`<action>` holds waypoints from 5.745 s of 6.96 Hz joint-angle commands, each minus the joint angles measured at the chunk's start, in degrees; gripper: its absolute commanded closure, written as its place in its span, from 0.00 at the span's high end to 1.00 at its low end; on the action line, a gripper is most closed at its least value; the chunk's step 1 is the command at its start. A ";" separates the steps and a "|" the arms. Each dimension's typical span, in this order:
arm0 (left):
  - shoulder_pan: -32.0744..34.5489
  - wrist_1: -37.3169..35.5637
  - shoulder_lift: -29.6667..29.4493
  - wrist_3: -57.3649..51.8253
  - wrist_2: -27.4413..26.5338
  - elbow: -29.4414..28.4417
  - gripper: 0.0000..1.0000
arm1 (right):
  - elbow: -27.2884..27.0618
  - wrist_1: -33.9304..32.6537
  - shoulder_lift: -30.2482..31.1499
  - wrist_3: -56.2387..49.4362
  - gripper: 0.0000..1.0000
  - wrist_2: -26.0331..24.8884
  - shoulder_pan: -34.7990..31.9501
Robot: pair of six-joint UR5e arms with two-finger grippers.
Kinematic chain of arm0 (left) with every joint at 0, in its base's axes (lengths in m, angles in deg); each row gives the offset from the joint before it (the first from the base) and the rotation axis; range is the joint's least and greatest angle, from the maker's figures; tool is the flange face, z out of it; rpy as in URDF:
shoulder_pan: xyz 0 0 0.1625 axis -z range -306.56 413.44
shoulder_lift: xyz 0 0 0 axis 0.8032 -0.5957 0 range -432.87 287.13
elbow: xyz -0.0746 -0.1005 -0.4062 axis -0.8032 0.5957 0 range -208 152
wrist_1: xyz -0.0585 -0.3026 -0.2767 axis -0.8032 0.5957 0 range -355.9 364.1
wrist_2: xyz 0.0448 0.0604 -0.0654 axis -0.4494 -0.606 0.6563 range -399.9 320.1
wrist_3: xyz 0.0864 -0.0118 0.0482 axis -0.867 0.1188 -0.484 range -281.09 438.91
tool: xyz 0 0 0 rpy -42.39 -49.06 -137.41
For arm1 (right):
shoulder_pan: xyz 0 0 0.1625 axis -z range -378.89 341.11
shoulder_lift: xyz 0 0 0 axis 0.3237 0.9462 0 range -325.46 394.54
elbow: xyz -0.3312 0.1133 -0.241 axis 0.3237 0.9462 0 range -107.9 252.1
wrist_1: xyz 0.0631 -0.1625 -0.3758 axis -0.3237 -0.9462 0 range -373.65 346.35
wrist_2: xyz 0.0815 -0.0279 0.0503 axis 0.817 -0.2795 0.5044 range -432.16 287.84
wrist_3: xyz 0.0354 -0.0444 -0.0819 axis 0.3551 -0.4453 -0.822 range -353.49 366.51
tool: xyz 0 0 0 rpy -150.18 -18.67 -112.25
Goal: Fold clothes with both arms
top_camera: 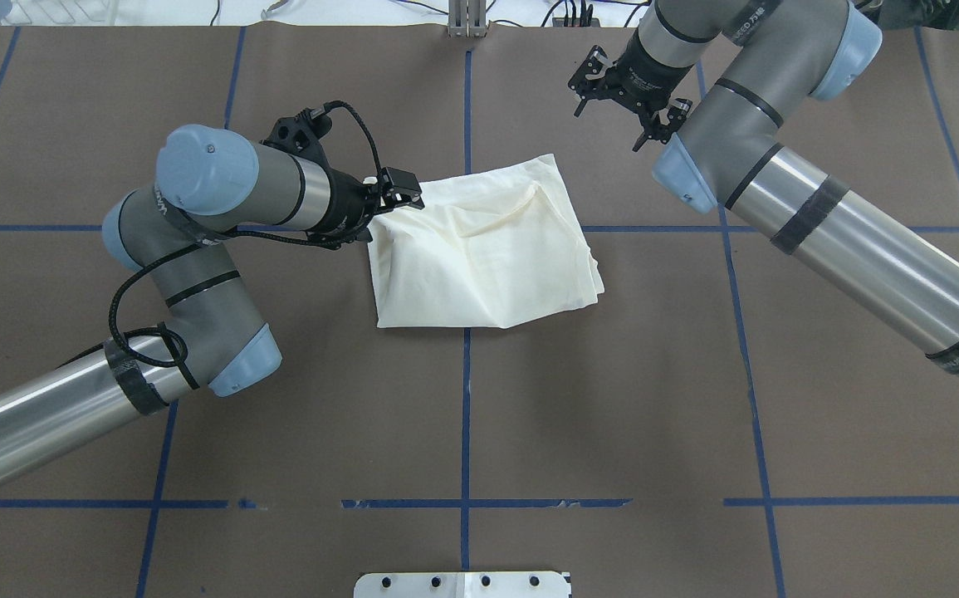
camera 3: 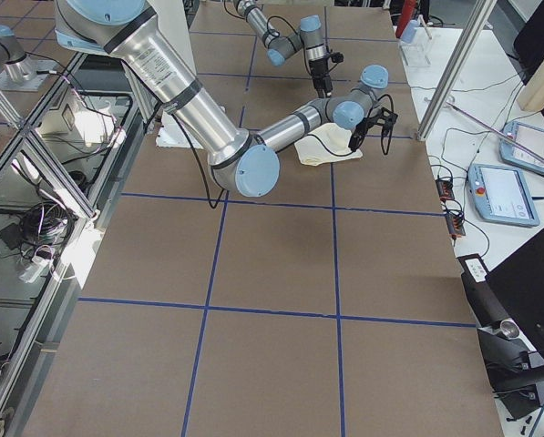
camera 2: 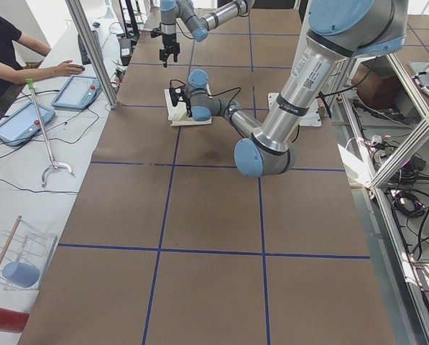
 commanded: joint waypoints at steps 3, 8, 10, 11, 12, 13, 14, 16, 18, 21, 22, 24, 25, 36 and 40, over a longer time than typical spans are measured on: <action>-1.87 7.55 -0.78 -0.08 0.09 -4.32 1.00 | -0.12 -0.52 0.18 -0.99 1.00 0.07 -0.57; -4.60 7.73 1.75 -3.77 10.00 -1.19 1.00 | -0.73 -1.66 0.09 -0.99 1.00 0.07 -0.92; -6.00 7.56 3.88 -3.68 10.81 2.61 1.00 | -0.73 -1.75 0.09 -0.99 1.00 0.07 -1.18; -8.27 7.38 3.62 -3.34 10.47 2.97 1.00 | -0.73 -1.75 0.09 -0.99 1.00 0.07 -1.27; -9.86 7.29 3.35 -3.16 9.94 2.88 1.00 | -0.73 -1.75 0.09 -0.99 1.00 0.07 -1.27; -10.74 7.20 3.35 -3.07 8.46 3.06 1.00 | -0.73 -1.67 0.09 -0.99 1.00 0.07 -1.36; -11.71 7.20 3.70 -2.98 7.83 3.32 1.00 | -0.73 -1.67 0.09 -0.99 1.00 0.07 -1.62; -11.81 5.72 6.32 -2.98 7.56 6.98 1.00 | -1.08 -1.75 0.26 -2.55 1.00 0.07 -2.67; -8.32 -2.15 14.05 -5.43 8.09 19.43 1.00 | -6.14 -2.10 6.20 -9.90 1.00 0.33 -5.99; 5.87 -33.49 18.72 -32.67 8.17 37.21 1.00 | -16.87 -12.45 18.93 -39.72 1.00 0.42 -14.95; 13.34 -40.45 20.56 -45.65 8.18 39.07 1.00 | -18.47 -12.65 24.64 -50.19 1.00 0.51 -18.64; 30.46 -43.86 28.36 -74.28 8.61 38.13 1.00 | -20.06 -12.74 35.11 -68.57 1.00 2.34 -26.19; 40.47 -43.95 29.88 -91.31 13.14 32.30 1.00 | -20.33 -12.83 38.98 -76.58 1.00 4.44 -30.32; 51.21 -44.57 37.98 -102.56 21.45 14.92 1.00 | -20.33 -13.36 50.36 -81.23 1.00 10.27 -39.24; 51.12 -44.48 38.16 -102.47 21.45 14.39 1.00 | -28.56 -14.15 51.84 -75.38 1.00 9.21 -39.16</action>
